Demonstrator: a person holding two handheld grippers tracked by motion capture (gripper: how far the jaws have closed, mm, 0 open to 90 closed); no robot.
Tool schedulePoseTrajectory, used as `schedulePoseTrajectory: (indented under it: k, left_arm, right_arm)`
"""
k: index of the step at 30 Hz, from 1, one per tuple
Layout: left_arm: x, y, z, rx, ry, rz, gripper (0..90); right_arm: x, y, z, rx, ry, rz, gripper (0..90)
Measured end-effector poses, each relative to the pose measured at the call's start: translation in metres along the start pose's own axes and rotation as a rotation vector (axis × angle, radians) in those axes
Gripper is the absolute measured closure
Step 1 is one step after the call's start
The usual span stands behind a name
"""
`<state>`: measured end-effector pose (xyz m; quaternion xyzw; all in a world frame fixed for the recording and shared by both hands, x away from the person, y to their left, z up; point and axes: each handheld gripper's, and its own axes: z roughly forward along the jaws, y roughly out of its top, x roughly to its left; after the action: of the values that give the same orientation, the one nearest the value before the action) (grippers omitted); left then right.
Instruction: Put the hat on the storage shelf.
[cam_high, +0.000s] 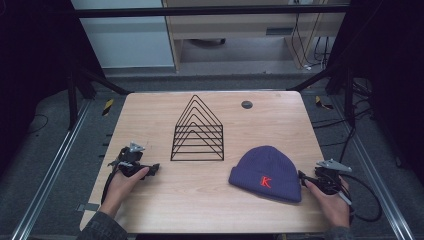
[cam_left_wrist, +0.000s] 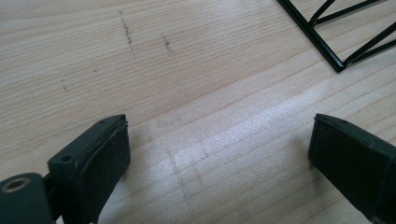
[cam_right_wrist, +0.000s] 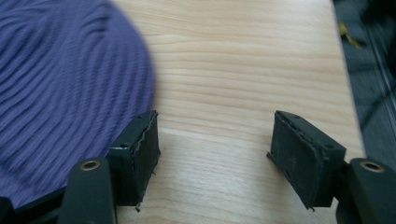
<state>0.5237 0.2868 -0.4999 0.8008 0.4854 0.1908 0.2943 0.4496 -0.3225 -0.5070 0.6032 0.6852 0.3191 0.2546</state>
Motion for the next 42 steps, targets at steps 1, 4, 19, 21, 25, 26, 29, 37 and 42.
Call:
schedulePoseTrajectory:
  k: [1, 4, 19, 21, 25, 26, 29, 37, 42]
  left_arm:
    - [0.000, 0.000, 0.000, -0.004, 0.000, -0.002, 4.3]
    - [-0.001, -0.001, 0.000, -0.005, -0.002, -0.002, 3.5]
    - [-0.004, -0.003, 0.000, -0.011, -0.001, 0.002, 1.0]
    - [-0.004, -0.003, 0.000, -0.009, -0.002, -0.002, 0.7]
    - [-0.004, -0.002, 0.001, -0.007, -0.002, -0.001, 0.2]
    - [-0.004, -0.002, 0.001, -0.007, -0.002, -0.001, 0.2]
    - [-0.004, -0.002, 0.001, -0.004, -0.003, 0.000, 0.1]
    - [-0.004, -0.002, 0.001, -0.002, -0.003, 0.000, 0.0]
    - [-0.005, -0.001, 0.002, -0.005, -0.006, -0.002, 0.0]
  right_arm:
    - [0.000, 0.004, -0.002, 0.007, -0.024, 0.005, 30.1]
    - [0.002, 0.017, -0.008, -0.026, -0.047, 0.002, 26.3]
    - [0.015, 0.080, 0.023, 0.130, 0.083, -0.123, 14.4]
    - [0.017, 0.085, 0.025, 0.137, 0.091, -0.130, 15.6]
    - [0.028, 0.104, 0.036, 0.186, 0.105, -0.179, 24.9]
    - [0.028, 0.104, 0.036, 0.186, 0.105, -0.179, 24.9]
    - [0.036, 0.116, 0.043, 0.200, 0.121, -0.201, 31.2]
    - [0.048, 0.129, 0.049, 0.209, 0.170, -0.228, 42.5]
    - [0.055, 0.132, 0.052, 0.213, 0.197, -0.252, 49.5]
